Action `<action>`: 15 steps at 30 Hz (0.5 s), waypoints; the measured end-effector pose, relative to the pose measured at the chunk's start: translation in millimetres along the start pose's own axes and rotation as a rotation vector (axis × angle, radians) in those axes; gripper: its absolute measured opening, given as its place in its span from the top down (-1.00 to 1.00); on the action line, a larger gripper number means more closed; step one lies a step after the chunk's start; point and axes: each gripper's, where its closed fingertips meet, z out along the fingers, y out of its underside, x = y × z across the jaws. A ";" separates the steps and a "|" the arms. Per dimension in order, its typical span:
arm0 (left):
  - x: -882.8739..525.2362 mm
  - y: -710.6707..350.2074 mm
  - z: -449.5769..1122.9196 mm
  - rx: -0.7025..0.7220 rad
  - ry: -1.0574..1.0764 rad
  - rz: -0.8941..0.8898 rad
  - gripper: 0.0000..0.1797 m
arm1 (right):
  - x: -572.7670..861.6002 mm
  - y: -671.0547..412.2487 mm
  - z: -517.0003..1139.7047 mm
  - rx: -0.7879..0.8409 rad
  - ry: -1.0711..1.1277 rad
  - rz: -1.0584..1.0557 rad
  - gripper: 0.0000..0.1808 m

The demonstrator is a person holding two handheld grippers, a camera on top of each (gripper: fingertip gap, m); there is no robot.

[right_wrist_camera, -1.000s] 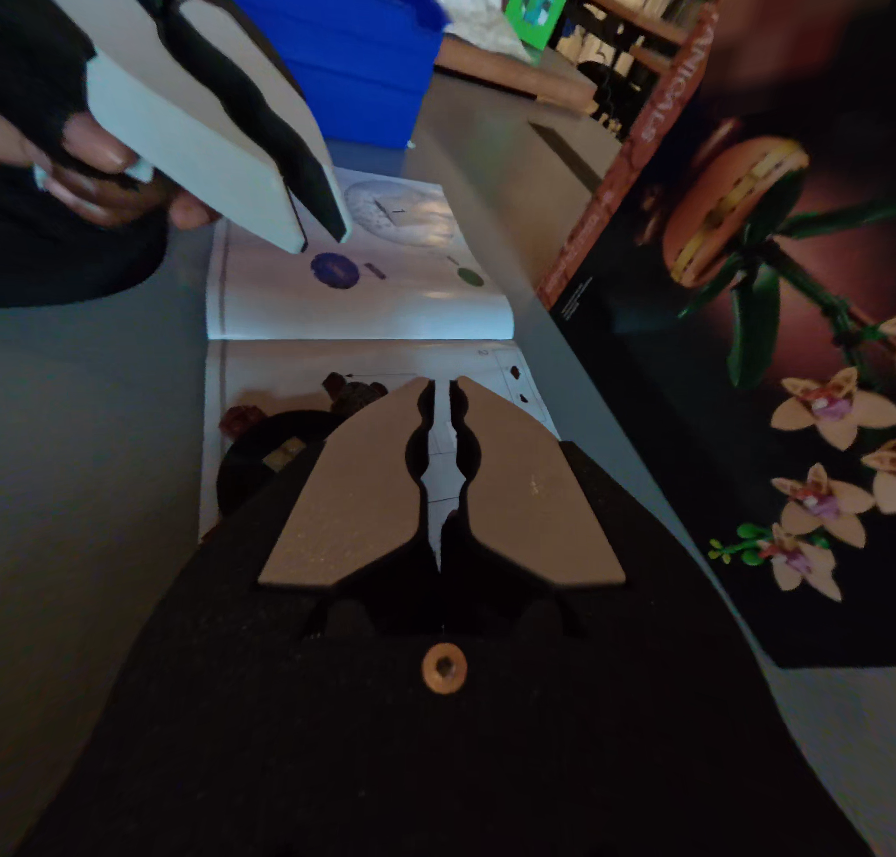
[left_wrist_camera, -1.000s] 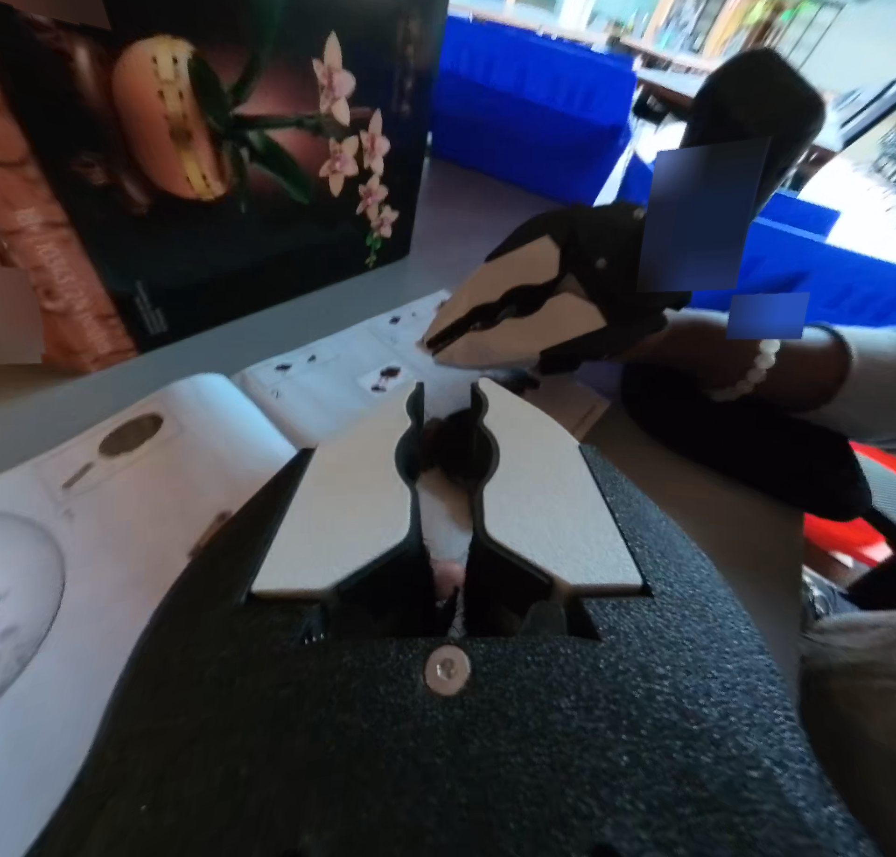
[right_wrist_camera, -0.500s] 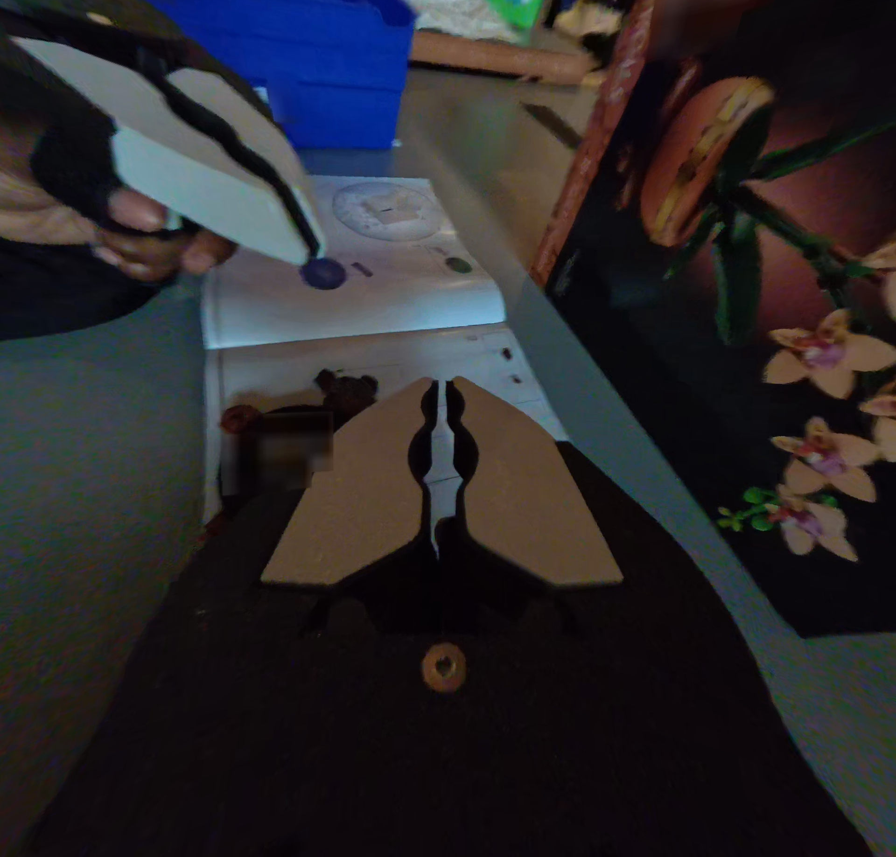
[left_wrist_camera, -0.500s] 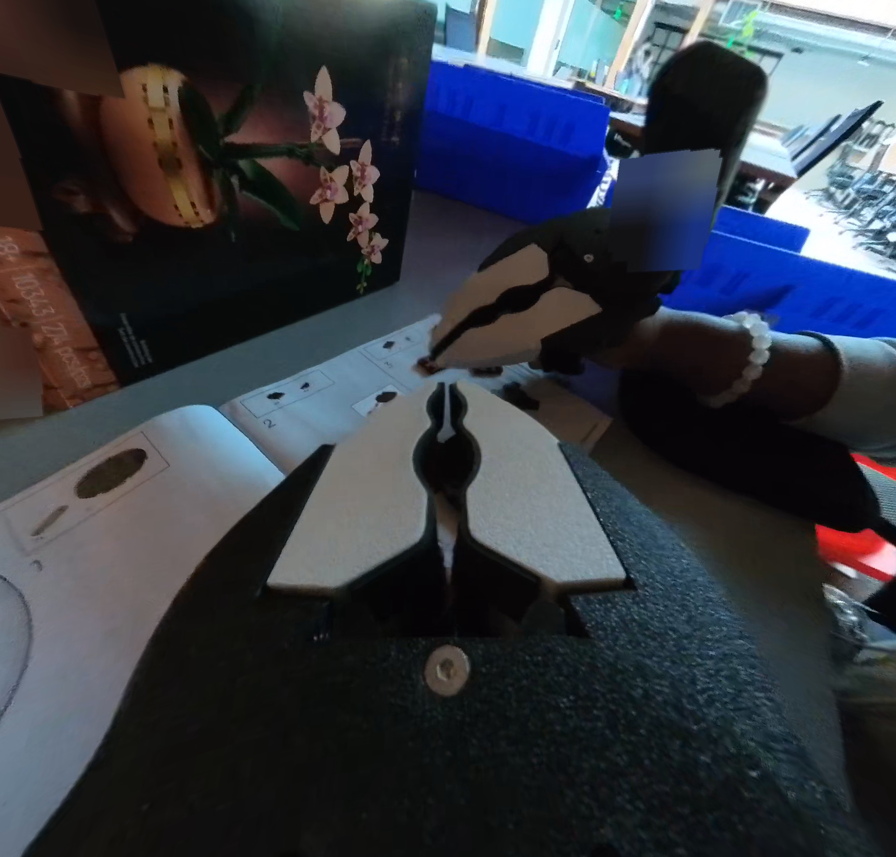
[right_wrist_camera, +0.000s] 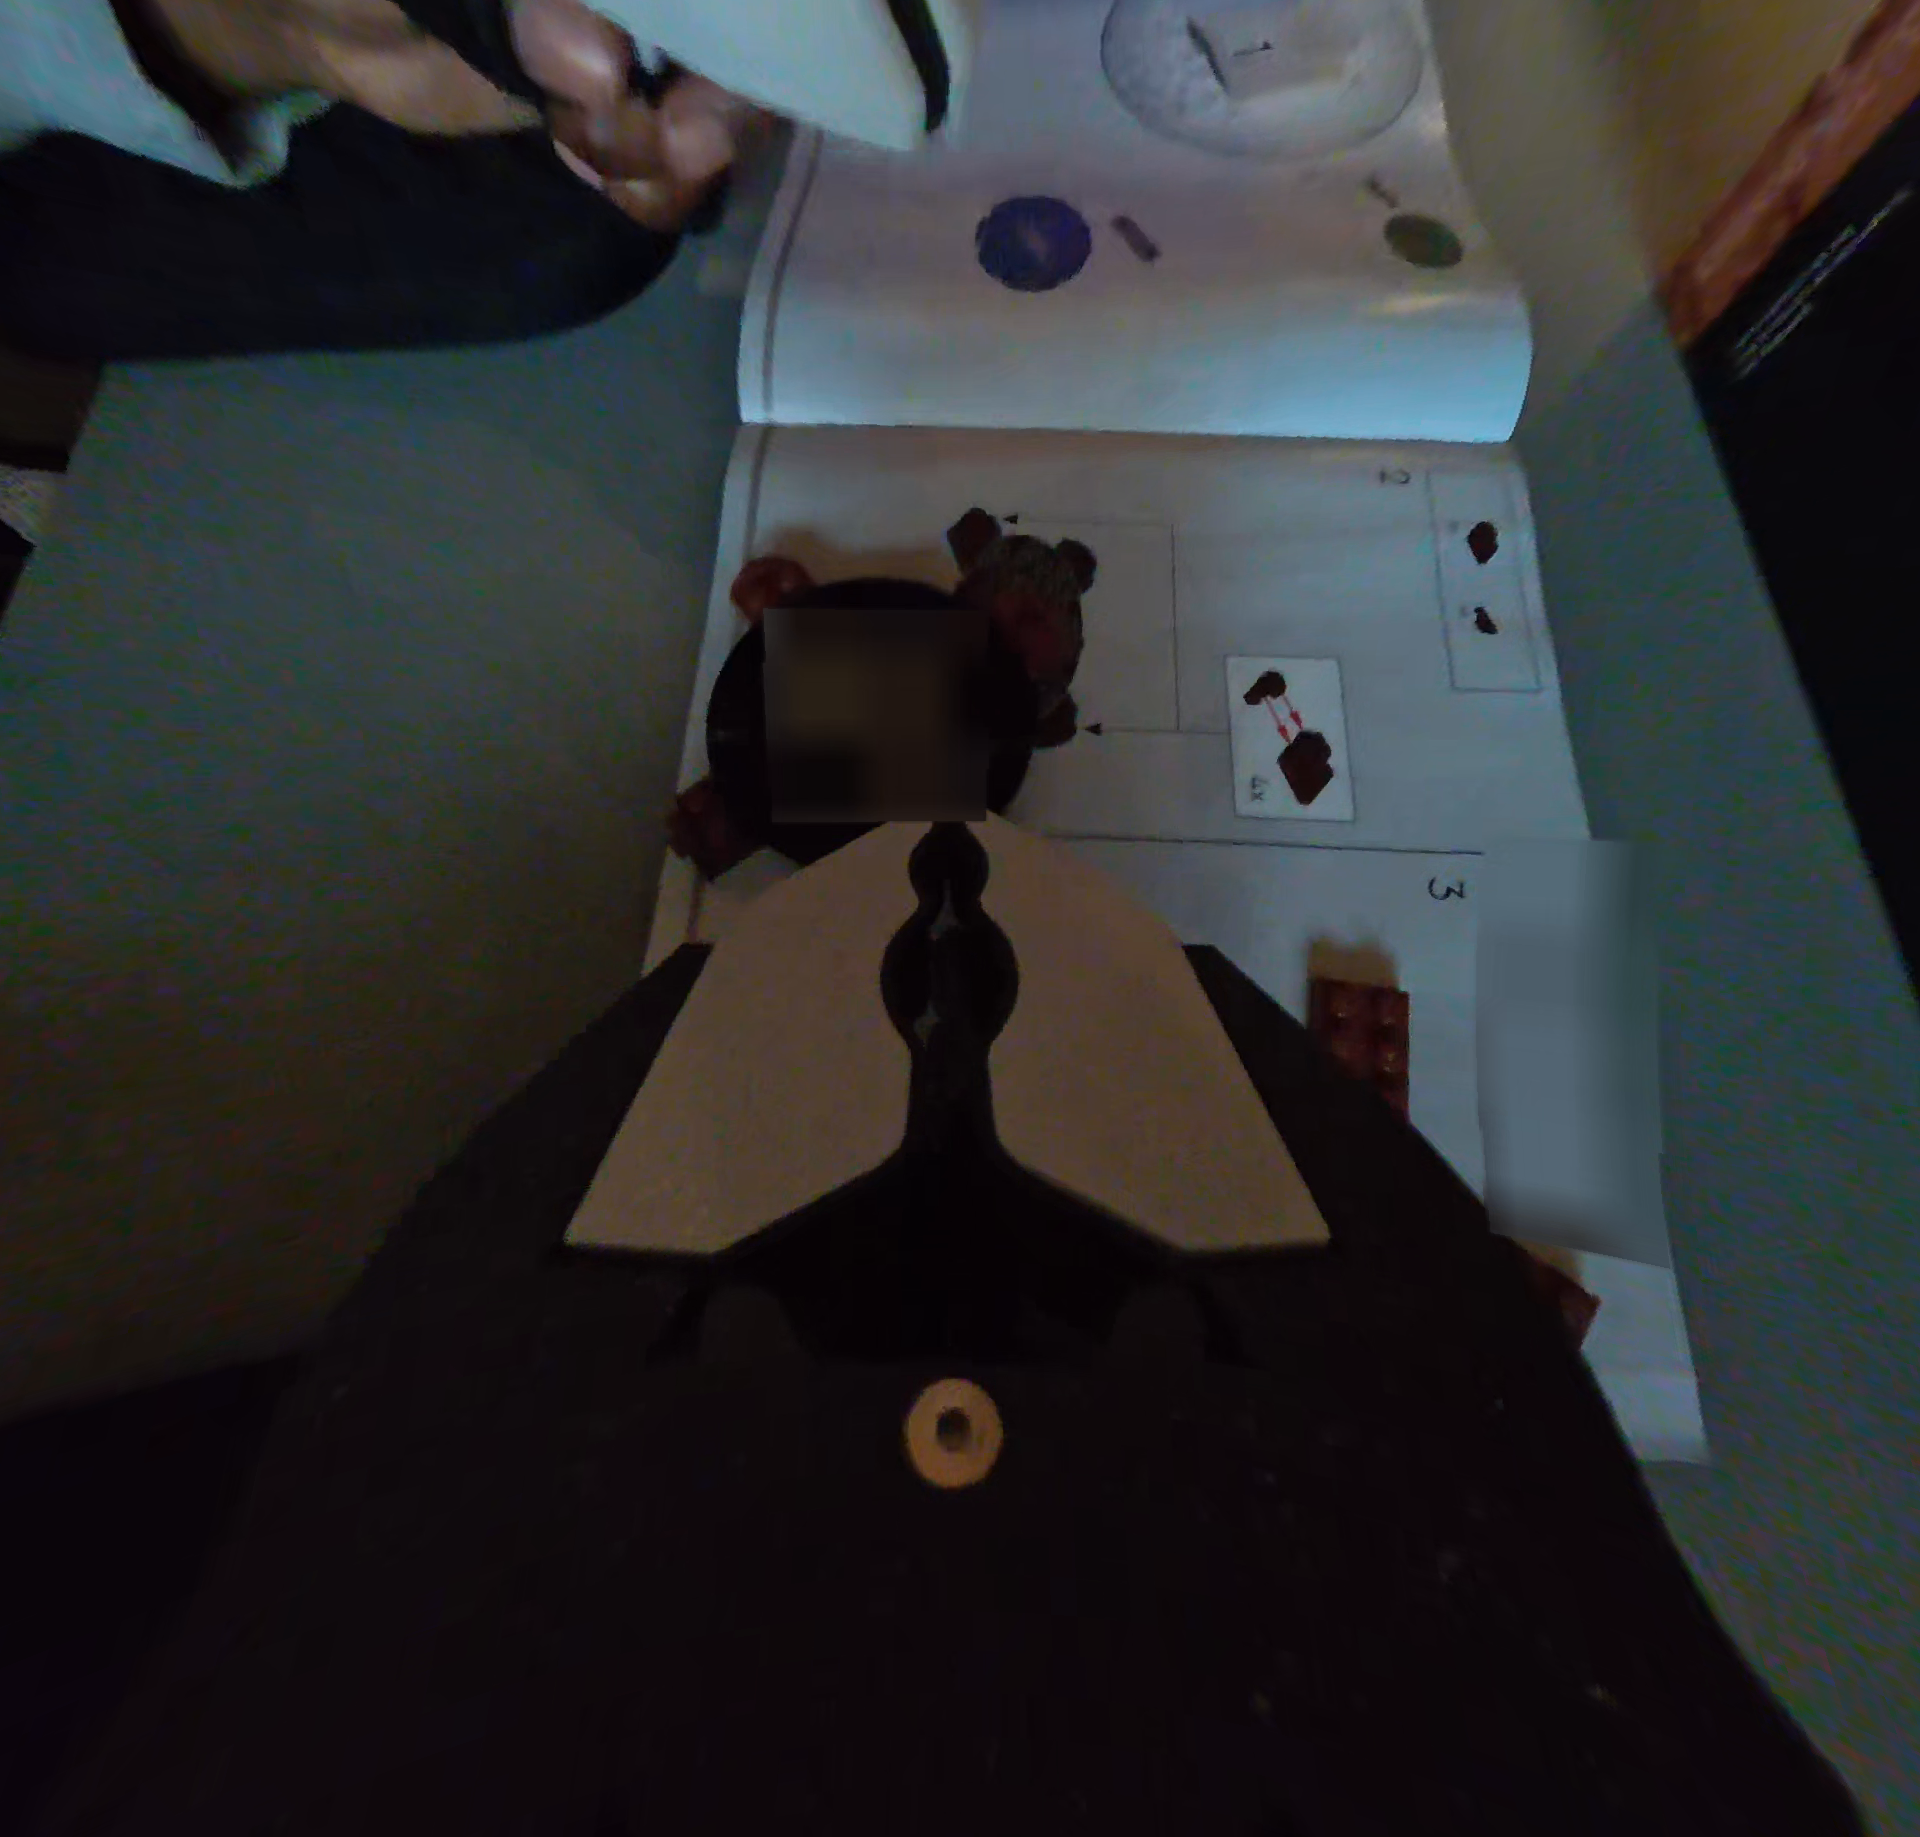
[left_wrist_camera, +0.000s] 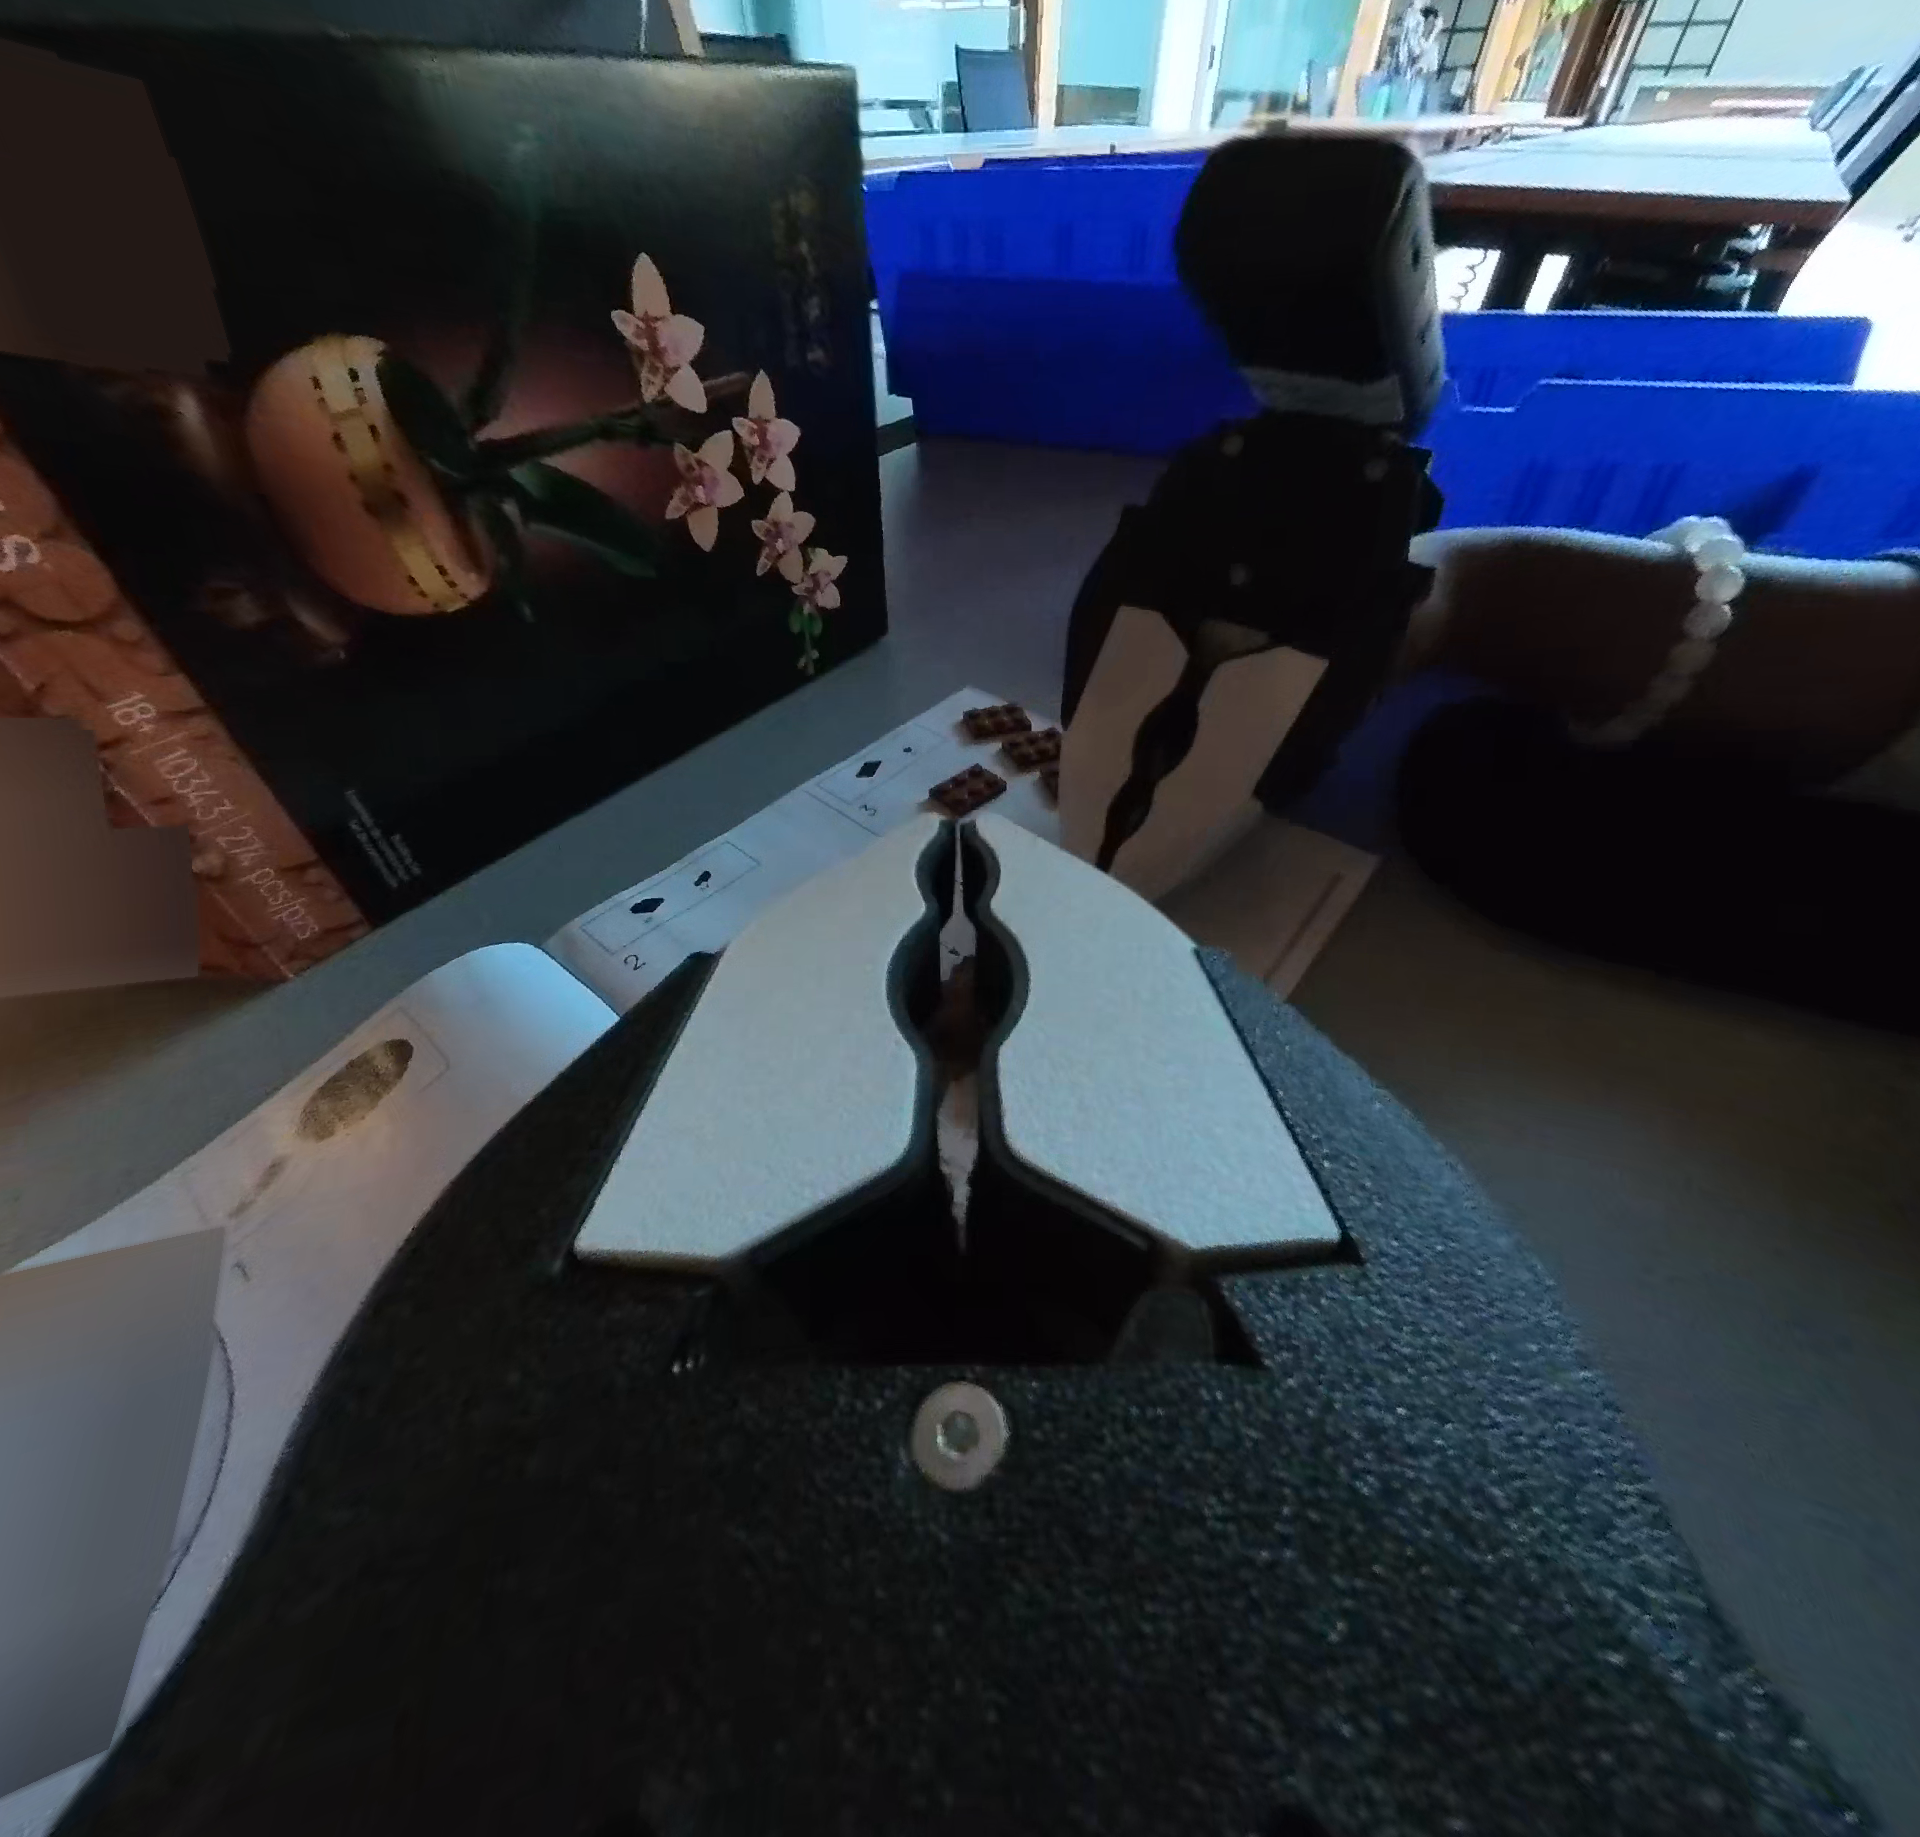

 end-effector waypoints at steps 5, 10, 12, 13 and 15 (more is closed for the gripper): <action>-3.0 -1.8 -1.8 0.020 0.006 -0.037 1.00 | -1.2 -0.4 1.8 0.000 0.010 -0.016 1.00; -1.1 0.6 -0.2 0.002 0.008 -0.016 1.00 | -1.1 0.0 2.9 -0.008 0.010 0.010 1.00; -0.6 1.3 0.5 -0.004 0.010 -0.015 1.00 | -0.9 0.0 3.2 -0.013 0.015 0.016 1.00; -0.7 1.6 0.4 -0.005 0.009 -0.016 1.00 | -0.9 -0.1 3.1 -0.014 0.018 0.020 1.00; -0.1 2.8 0.5 -0.013 0.013 -0.018 0.99 | -3.5 0.2 1.8 -0.009 -0.001 0.013 0.96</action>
